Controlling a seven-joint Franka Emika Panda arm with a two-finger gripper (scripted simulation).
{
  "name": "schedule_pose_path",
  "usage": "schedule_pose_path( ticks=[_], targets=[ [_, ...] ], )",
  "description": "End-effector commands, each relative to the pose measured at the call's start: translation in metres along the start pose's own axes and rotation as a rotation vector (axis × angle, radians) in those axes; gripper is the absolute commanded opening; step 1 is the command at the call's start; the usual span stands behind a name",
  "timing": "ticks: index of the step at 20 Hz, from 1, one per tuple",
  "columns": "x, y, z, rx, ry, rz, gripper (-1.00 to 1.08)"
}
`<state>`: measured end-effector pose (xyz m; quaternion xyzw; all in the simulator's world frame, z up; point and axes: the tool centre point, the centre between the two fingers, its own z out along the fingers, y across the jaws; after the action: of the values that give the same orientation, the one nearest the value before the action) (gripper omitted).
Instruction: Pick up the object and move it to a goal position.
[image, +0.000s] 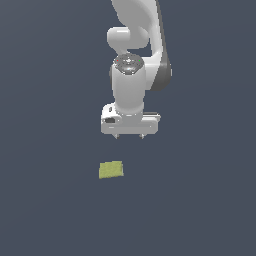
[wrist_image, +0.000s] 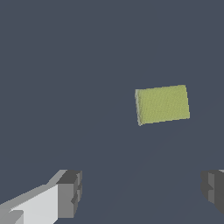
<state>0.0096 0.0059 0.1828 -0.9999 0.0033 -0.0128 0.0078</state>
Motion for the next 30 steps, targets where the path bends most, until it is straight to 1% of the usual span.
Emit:
schedule_pose_path(
  ticks=[1,10,19,24,30],
  targets=[
    [0.0,0.0,0.0,0.0,0.0,0.0,1.0],
    [0.0,0.004,-0.009,-0.01,0.018,0.003,1.0],
    [0.001,0.005,-0.008,-0.009,0.018,0.015,1.0],
    [0.004,0.007,-0.003,-0.006,0.015,0.067,1.0],
    [0.01,0.013,0.006,-0.002,0.011,0.177,1.0]
  ],
)
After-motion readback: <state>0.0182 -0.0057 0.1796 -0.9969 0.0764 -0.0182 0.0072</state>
